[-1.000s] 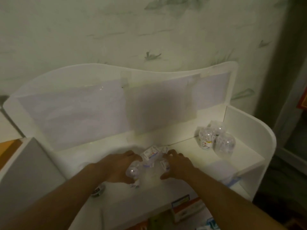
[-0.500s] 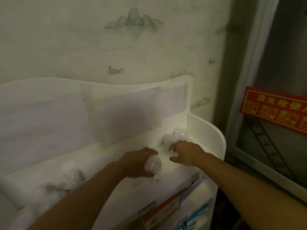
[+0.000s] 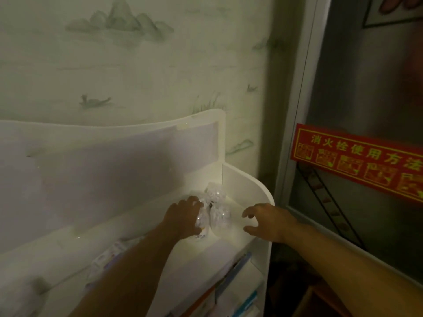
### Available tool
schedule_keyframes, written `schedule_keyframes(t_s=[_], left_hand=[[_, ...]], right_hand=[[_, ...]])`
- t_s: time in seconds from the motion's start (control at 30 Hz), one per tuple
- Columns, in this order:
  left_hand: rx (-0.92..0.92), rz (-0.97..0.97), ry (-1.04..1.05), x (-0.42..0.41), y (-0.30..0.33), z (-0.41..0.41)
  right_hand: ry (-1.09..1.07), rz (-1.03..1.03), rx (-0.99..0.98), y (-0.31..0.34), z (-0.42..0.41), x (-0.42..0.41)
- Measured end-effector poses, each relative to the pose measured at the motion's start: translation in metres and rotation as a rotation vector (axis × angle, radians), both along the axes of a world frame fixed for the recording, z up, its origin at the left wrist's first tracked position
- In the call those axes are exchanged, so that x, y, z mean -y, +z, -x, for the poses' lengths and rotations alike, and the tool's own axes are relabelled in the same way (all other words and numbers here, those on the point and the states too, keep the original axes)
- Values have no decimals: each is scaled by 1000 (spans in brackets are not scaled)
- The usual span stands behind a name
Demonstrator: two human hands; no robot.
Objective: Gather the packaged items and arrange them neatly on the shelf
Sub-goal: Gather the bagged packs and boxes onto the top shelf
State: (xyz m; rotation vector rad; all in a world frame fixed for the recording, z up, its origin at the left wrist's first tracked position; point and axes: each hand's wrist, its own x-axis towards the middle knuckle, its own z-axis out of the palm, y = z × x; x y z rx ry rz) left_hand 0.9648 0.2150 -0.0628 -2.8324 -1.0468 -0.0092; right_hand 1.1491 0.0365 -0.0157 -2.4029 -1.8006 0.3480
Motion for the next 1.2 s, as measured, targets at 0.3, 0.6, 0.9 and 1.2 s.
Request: schedule_keyframes(t_s=[0.3, 0.6, 0.9, 1.2], left_hand=[[-39, -20, 32, -3, 5, 11], [-84, -20, 80, 8, 121, 169], [-81, -31, 459, 84, 210, 426], [-68, 1, 748, 182, 196, 676]], right_hand=[[-9, -10, -12, 12, 8, -5], [271, -168, 24, 81, 118, -76], [717, -323, -92, 133, 353, -111], [924, -362, -137, 144, 575, -72]])
